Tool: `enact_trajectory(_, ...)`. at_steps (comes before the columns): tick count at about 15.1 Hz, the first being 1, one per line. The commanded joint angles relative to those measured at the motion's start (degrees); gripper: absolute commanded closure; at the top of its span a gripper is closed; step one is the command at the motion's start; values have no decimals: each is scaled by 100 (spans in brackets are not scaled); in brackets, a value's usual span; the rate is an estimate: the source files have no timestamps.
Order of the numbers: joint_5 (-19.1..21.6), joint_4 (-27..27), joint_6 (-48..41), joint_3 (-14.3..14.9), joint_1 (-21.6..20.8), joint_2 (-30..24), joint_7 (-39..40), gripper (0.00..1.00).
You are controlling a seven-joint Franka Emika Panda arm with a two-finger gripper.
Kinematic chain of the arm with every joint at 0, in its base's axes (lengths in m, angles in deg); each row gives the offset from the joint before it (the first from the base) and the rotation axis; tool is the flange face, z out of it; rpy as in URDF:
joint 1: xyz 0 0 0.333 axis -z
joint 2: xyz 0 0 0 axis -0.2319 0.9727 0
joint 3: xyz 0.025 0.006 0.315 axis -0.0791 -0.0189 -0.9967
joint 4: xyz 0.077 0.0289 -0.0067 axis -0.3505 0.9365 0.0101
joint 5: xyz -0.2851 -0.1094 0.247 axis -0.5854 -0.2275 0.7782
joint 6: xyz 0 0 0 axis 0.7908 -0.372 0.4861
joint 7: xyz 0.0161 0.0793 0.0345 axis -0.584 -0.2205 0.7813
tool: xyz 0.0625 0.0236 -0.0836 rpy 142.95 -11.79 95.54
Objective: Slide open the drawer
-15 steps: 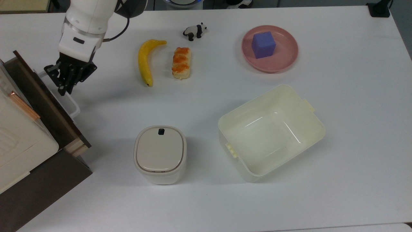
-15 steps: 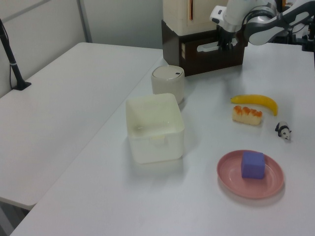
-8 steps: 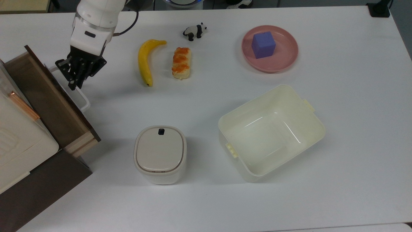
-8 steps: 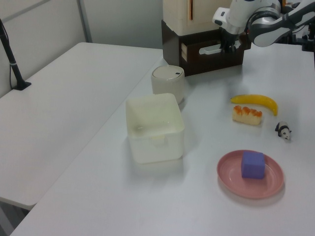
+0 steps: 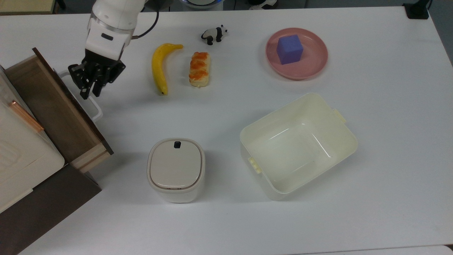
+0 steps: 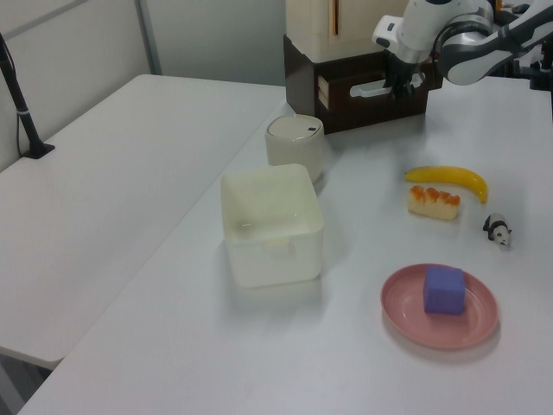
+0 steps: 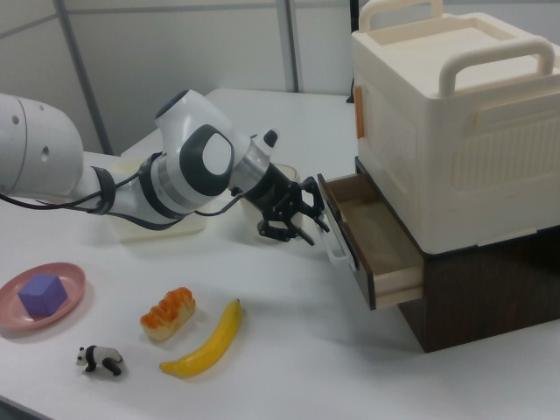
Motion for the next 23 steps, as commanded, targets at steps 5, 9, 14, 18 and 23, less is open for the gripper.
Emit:
enact_trajectory(5,880,11,-990,-19,-715,-403,-668,0)
enact_trajectory(9,2865,-1031,-3103,-10,-1103,-544,-695,0)
enact_trajectory(14,3433,-1773,-4665,-19,-1270,-737,-1747,0)
enact_trajectory(18,3468,-1809,-4851,-10,-1385,-992,-2820,0)
enact_trajectory(23,3635,-1809,-5098,-10,-1376,-1089,-3402,0)
